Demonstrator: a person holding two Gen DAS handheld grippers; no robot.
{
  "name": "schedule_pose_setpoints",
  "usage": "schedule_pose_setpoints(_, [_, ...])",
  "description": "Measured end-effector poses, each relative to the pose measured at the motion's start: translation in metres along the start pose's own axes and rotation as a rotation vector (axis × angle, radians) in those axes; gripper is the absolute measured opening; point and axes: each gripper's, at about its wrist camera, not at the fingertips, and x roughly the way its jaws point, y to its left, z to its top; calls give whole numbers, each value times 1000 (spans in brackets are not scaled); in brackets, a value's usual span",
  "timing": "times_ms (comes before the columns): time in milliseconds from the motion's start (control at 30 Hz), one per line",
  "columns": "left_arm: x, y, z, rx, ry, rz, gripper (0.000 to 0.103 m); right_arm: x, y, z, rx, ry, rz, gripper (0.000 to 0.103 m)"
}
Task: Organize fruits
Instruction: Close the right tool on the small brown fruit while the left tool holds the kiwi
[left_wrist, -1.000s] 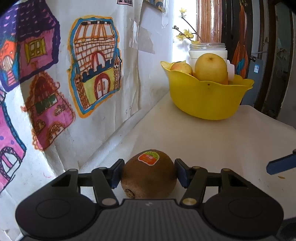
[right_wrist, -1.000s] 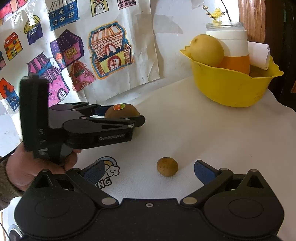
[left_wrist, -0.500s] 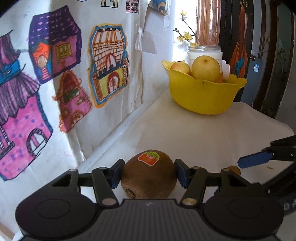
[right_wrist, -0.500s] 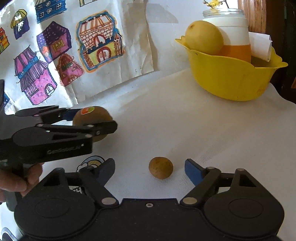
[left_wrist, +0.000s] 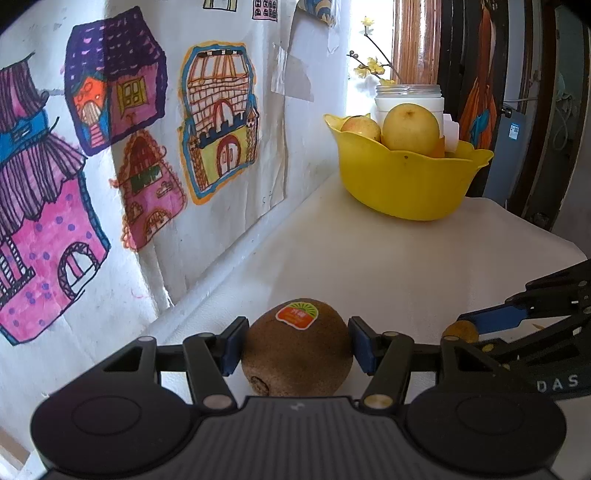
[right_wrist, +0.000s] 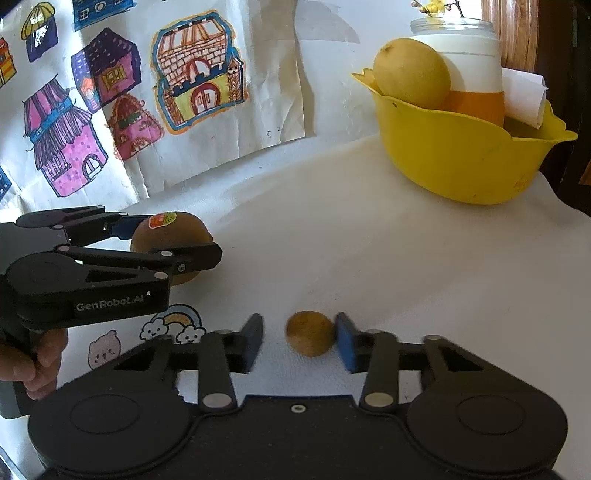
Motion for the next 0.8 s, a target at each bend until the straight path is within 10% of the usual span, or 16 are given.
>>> schedule_pose_setpoints(800, [-83,-5,7,13,-58,6,63,-99,38,-4,-41,-98,18,30])
